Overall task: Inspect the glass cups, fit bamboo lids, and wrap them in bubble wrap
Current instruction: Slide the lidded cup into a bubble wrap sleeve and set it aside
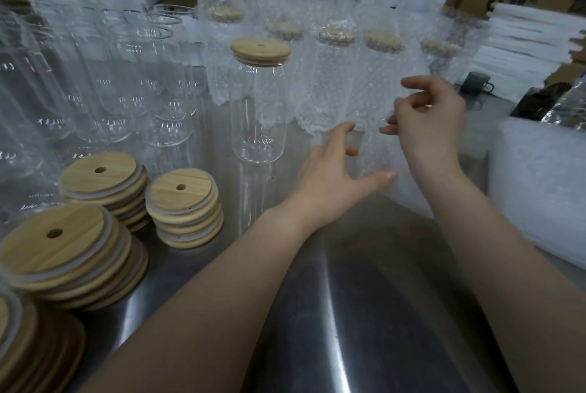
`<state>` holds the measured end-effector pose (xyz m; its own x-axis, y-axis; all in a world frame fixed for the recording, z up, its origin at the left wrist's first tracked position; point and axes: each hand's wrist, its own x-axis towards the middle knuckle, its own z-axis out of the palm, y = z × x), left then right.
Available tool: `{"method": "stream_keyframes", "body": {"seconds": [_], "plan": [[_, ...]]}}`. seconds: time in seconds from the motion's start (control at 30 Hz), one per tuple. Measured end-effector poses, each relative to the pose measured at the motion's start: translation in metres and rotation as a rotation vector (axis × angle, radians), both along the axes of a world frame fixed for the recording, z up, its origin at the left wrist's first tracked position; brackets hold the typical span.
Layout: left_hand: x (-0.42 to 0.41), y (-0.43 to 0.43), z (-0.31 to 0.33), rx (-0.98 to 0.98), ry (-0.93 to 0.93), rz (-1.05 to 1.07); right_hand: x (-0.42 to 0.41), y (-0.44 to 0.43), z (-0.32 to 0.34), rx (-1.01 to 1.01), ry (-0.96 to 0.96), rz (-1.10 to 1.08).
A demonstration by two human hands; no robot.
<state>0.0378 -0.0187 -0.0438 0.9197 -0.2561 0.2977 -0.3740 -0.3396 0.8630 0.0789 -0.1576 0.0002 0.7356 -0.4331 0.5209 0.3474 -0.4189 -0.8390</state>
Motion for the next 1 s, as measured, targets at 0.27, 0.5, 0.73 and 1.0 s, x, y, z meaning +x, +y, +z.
{"method": "stream_keyframes", "body": {"seconds": [0.27, 0.5, 0.73, 1.0], "plan": [[0.012, 0.003, 0.000, -0.381, 0.150, 0.122, -0.004, 0.010, -0.005, 0.098, 0.004, 0.209], [0.016, 0.008, 0.003, -0.669, 0.237, 0.165, -0.006, 0.002, -0.006, -0.315, 0.178, 0.544], [0.016, 0.008, 0.004, -0.690, 0.204, 0.279, -0.009, 0.003, -0.010, -0.431, 0.402, 0.830], [0.014, 0.011, 0.006, -0.615, 0.193, 0.232, -0.010, 0.003, -0.008, -0.390, 0.417, 0.813]]}}
